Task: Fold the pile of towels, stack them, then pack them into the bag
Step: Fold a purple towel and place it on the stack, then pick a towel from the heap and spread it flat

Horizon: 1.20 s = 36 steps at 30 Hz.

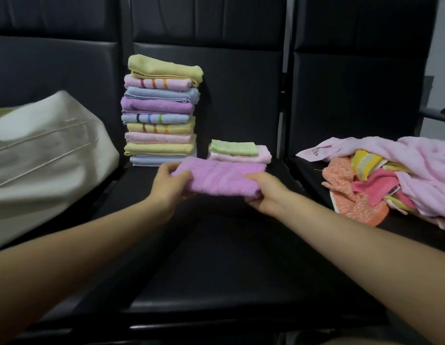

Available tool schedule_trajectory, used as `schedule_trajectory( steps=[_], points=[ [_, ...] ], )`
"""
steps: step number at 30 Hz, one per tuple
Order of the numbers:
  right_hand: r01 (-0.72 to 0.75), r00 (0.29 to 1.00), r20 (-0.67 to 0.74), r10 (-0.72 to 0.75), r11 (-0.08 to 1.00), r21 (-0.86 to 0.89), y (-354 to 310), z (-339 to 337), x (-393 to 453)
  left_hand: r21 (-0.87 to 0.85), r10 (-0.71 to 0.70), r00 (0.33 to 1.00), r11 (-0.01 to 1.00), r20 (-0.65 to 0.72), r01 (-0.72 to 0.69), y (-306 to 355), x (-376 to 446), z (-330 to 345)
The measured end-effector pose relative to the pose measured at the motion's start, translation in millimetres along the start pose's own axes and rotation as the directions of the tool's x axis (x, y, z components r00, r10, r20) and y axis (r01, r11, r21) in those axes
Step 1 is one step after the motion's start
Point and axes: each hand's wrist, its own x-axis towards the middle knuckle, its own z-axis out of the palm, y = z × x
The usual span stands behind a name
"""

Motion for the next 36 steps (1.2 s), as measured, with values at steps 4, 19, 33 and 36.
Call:
schedule_trajectory(
  steps=[4, 19, 33, 36],
  points=[
    [0.177, 0.982, -0.063, -0.179, 0.983, -0.047, -39.6, -4.0, 49.5, 0.123, 0.168, 0.981, 0.976, 0.100, -0.180, 18.1, 38.6, 30.3],
    [0.144, 0.946, 0.052, -0.320, 0.273, -0.951, -43.0, -37.7, 197.9, 0.921, 0.309, 0.921, 0.233, 0.235, -0.313, -22.6, 169.3, 102.0],
    [-0.245, 0.715, -0.189, -0.673, 0.012, -0.969, -167.9, -240.6, 63.8, 0.328, -0.073, 0.892, 0.941, 0.446, -0.087, -27.1, 11.3, 239.1],
    [-0.300, 0.818, -0.270, -0.508, 0.024, -0.954, -170.7, -283.3, 56.1, 0.247, -0.142, 0.850, 0.969, 0.508, 0.014, -38.7, -10.1, 270.1]
  ],
)
